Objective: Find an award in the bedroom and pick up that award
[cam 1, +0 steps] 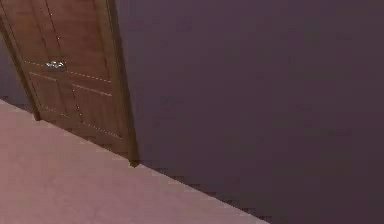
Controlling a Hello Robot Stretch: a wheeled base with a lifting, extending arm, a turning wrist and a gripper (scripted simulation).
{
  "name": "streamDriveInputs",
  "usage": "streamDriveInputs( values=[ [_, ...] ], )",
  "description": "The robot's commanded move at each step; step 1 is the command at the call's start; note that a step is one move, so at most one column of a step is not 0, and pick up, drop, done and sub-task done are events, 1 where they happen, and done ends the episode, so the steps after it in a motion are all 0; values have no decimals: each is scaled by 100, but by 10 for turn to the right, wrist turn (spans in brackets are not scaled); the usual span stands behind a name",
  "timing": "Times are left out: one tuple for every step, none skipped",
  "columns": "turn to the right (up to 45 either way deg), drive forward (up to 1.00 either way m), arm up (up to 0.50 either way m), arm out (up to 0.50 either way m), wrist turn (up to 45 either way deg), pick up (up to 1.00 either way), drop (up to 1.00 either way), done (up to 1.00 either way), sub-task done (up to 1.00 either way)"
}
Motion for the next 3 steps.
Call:
streamDriveInputs(
  values=[
    [300, 0, 0, 0, 0, 0, 0, 0, 0],
    [0, 5, 0, 0, 0, 0, 0, 0, 0],
    [-450, 0, 0, 0, 0, 0, 0, 0, 0]
  ],
)
